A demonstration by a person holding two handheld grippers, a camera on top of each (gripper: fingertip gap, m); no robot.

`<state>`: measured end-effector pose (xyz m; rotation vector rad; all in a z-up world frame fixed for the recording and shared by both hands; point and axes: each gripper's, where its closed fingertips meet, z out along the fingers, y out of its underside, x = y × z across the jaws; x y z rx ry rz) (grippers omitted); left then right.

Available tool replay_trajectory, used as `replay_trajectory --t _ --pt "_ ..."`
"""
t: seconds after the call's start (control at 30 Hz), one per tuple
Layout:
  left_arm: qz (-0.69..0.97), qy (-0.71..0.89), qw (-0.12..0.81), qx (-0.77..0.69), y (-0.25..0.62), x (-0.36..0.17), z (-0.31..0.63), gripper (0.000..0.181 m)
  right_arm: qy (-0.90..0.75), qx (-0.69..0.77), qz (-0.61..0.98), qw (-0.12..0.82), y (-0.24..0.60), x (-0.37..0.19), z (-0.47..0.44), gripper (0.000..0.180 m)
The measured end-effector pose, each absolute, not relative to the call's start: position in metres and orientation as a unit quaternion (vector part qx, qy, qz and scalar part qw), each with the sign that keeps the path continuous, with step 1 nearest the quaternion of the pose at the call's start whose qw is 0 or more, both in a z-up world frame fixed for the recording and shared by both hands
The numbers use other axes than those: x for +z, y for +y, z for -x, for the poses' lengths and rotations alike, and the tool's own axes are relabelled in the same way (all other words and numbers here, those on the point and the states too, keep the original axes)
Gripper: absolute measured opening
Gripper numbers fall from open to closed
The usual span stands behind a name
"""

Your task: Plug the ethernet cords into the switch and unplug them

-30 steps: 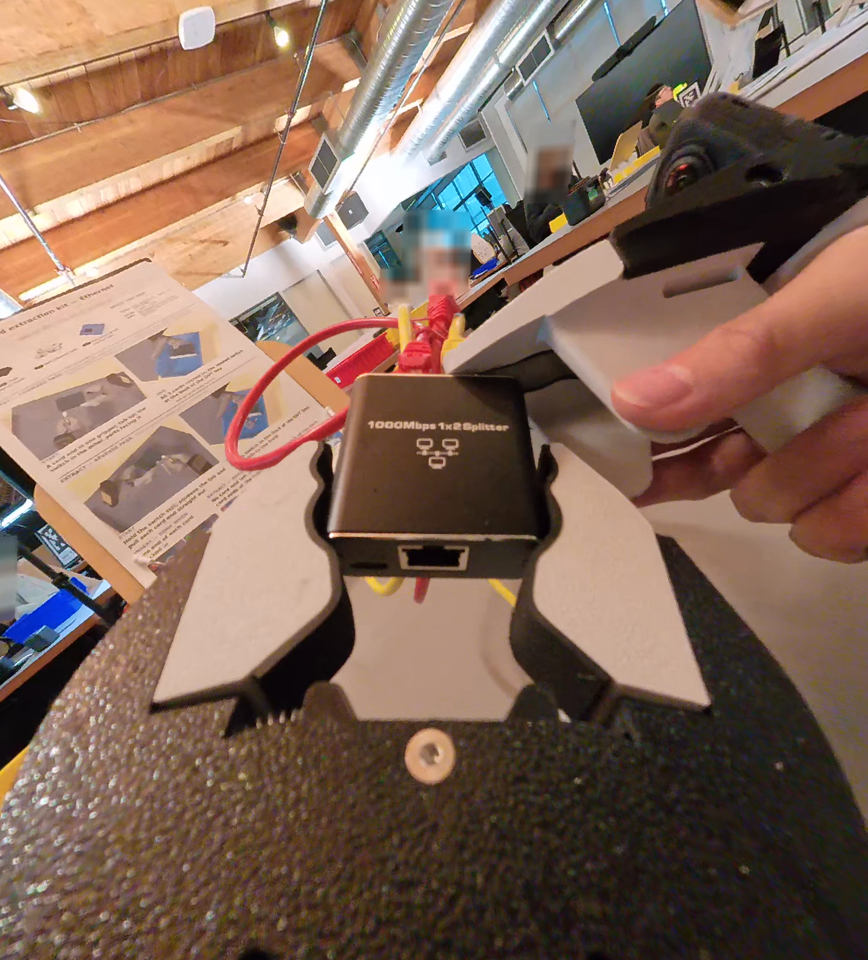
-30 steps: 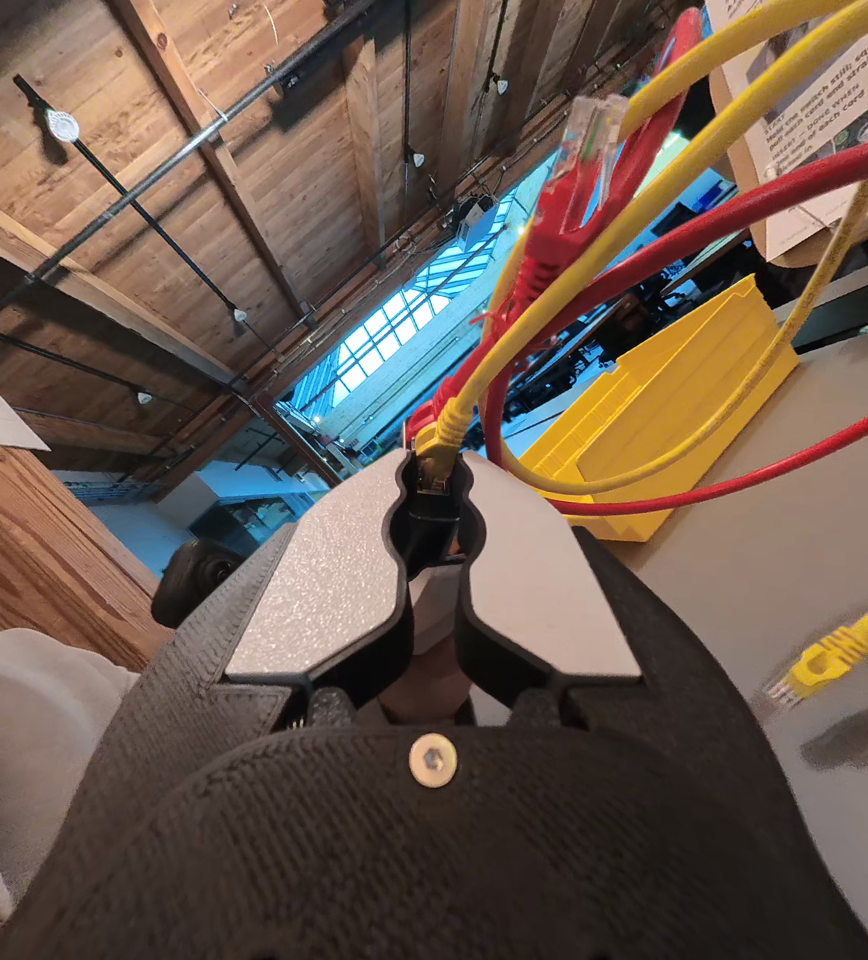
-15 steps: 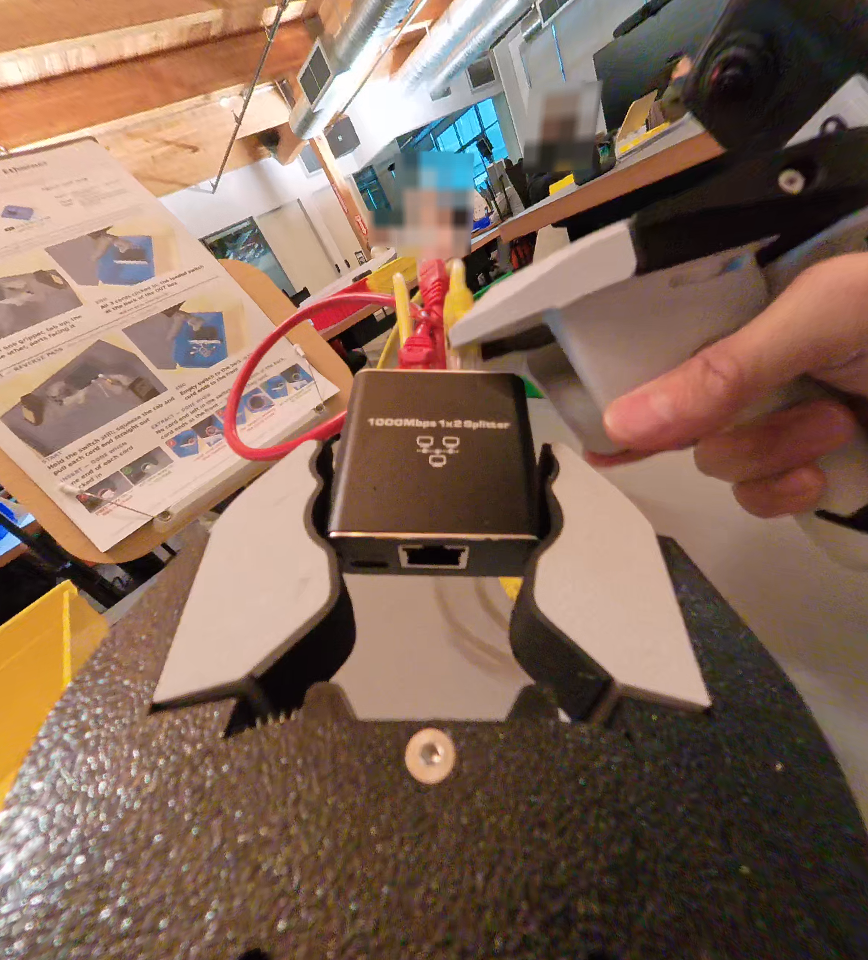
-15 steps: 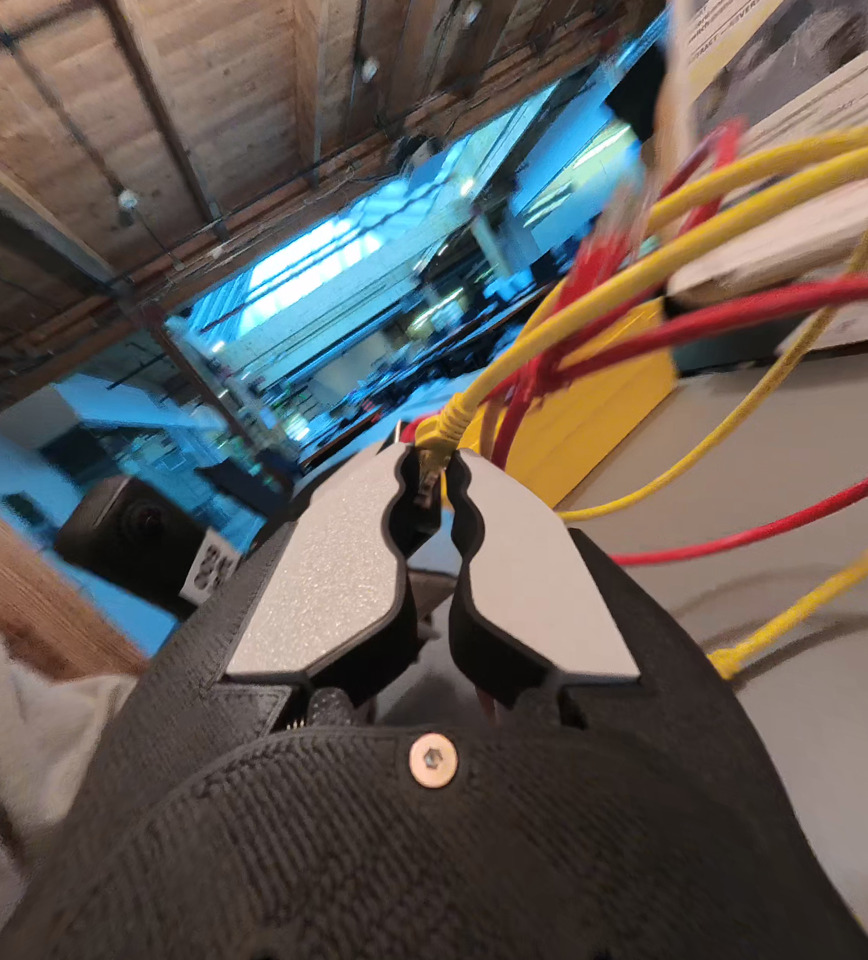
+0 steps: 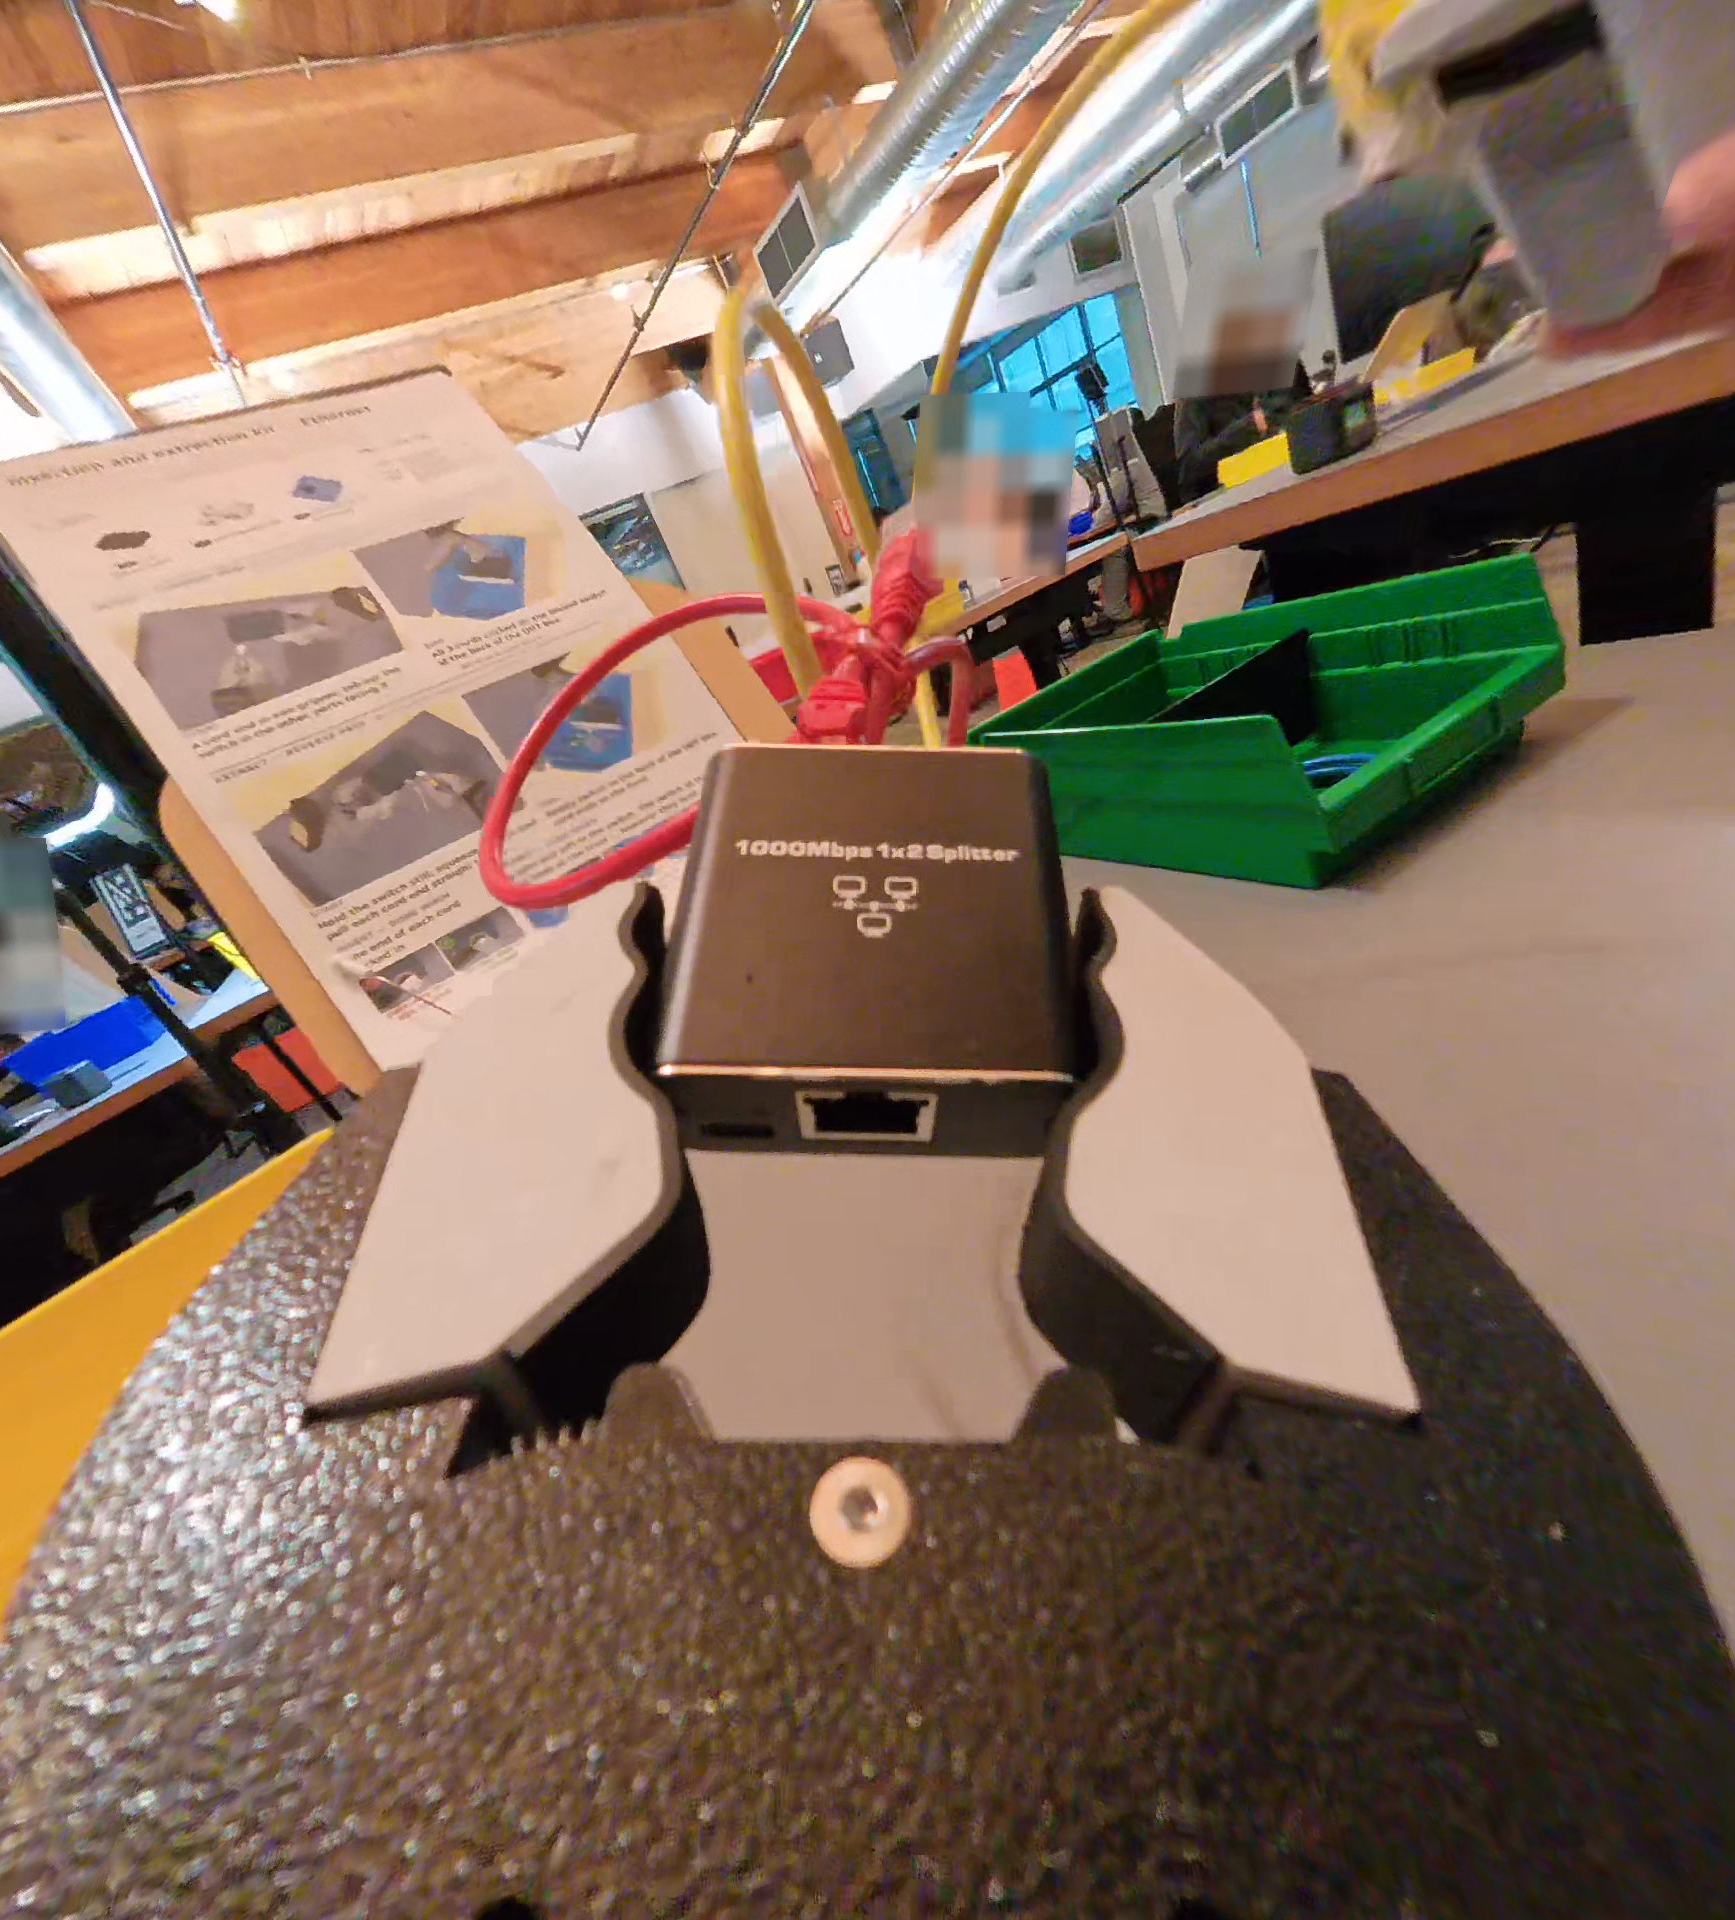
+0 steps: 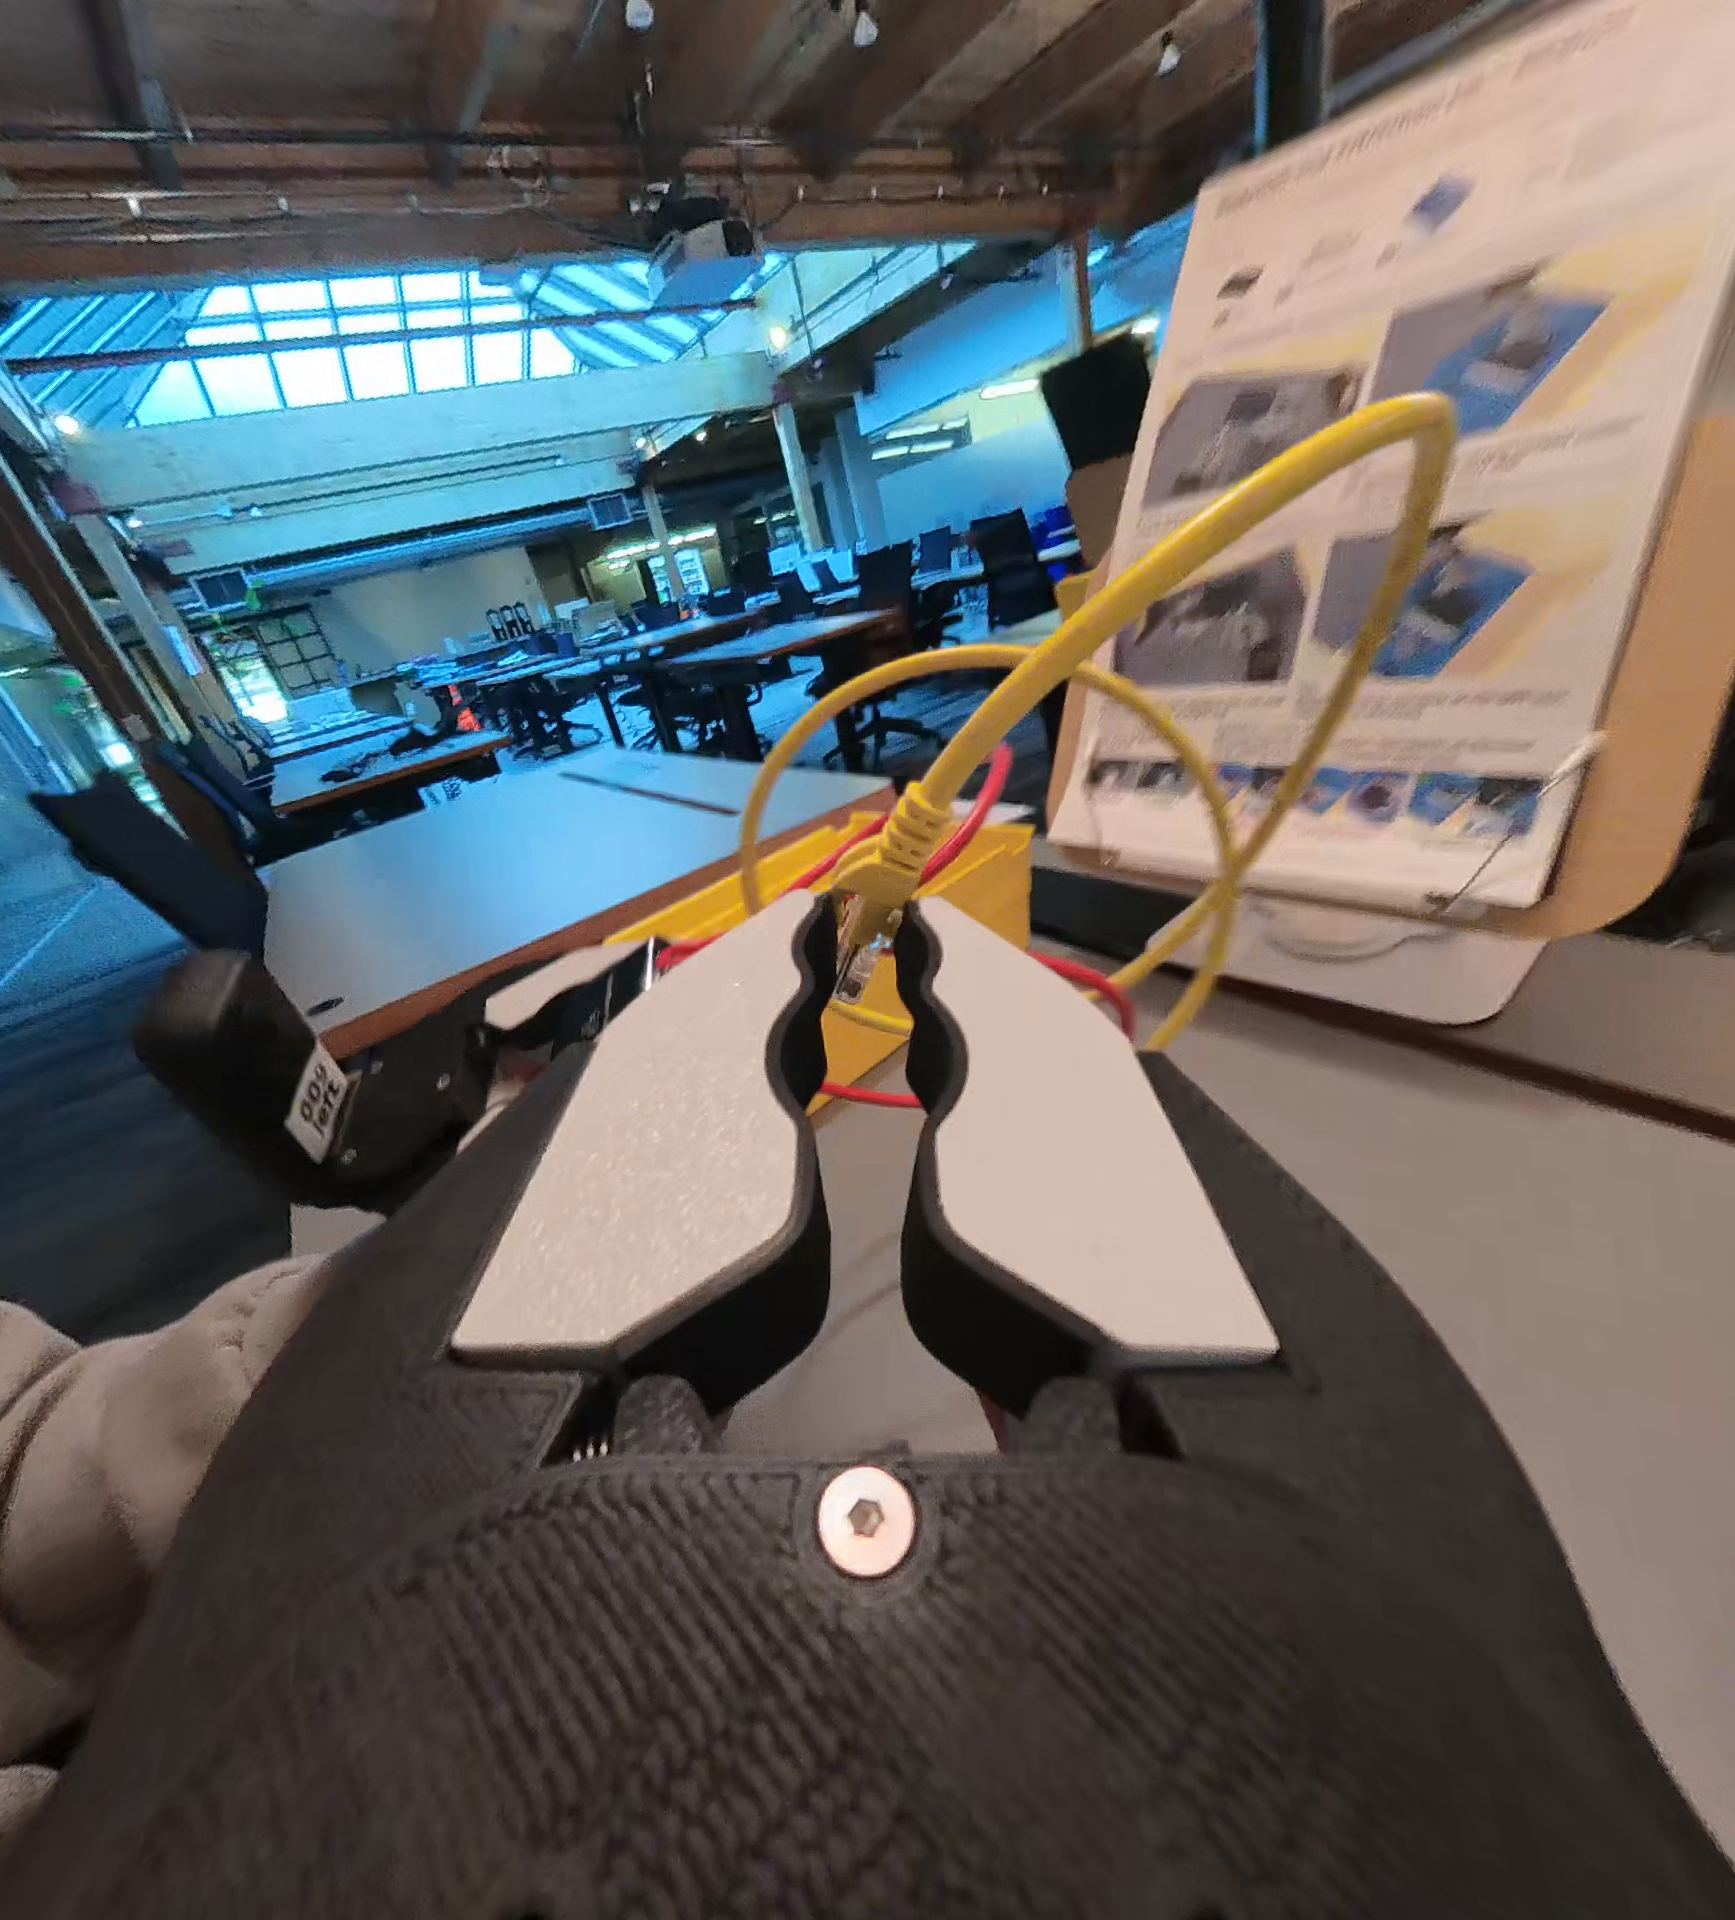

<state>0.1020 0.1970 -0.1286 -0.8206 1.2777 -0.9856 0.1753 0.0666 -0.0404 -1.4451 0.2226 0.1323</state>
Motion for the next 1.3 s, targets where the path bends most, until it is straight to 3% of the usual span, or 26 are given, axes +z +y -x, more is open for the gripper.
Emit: replay_trajectory --t 0.33,0.47,0.63,0.9,1.1,1.3 --pt "0.348 0.545 0.639 -0.416 0.207 -0.111 -0.092 0.074 0.117 0.070 0.680 0.720 -0.040 0.019 -0.258 0.012" --pt "0.344 0.518 0.607 -0.495 0.195 -0.093 -0.085 0.074 0.139 0.018 0.667 0.732 -0.061 0.030 -0.280 0.012" --pt "0.361 0.499 0.539 -0.575 0.180 -0.094 -0.089 0.074 0.039 0.043 0.744 0.665 -0.008 -0.005 -0.216 0.012" --pt "0.341 0.530 0.422 -0.651 0.157 -0.109 -0.094 0.074 -0.020 0.037 0.737 0.674 0.059 -0.006 -0.176 0.012" --pt "0.364 0.494 0.394 -0.684 0.166 -0.103 -0.092 0.074 -0.065 0.083 0.786 0.609 0.095 -0.044 -0.135 0.012" --pt "0.366 0.546 0.372 -0.655 0.165 -0.121 -0.096 0.074 -0.053 0.060 0.700 0.710 0.084 0.007 -0.138 0.012"
